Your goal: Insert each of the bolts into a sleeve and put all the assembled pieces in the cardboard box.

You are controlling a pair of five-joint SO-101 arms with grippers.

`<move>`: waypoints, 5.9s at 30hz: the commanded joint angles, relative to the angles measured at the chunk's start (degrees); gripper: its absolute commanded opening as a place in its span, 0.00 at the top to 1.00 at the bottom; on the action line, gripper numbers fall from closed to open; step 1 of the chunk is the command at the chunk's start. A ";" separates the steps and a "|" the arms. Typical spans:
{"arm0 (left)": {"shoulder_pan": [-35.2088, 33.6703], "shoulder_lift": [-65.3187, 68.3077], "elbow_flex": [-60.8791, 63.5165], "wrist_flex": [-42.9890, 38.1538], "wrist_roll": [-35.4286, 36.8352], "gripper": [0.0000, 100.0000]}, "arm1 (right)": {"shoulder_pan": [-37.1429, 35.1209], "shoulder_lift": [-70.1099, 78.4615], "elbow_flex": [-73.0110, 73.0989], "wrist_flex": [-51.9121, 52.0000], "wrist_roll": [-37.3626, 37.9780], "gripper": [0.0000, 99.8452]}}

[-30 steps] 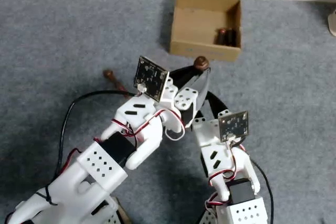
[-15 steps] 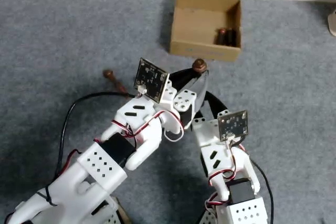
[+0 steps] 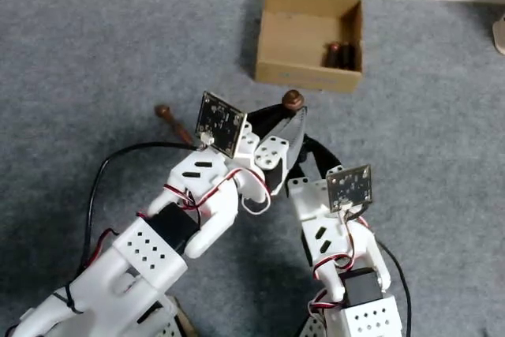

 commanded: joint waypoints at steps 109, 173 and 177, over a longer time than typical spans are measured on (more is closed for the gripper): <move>-20.53 -0.66 7.16 28.92 0.18 0.76 | 11.30 54.46 -39.08 0.66 0.53 0.99; -20.53 -0.57 7.34 28.92 0.09 0.76 | 14.99 159.43 -143.60 6.20 0.44 0.99; -20.53 -0.57 7.34 28.92 0.09 0.76 | 14.99 159.43 -143.52 6.20 0.53 0.99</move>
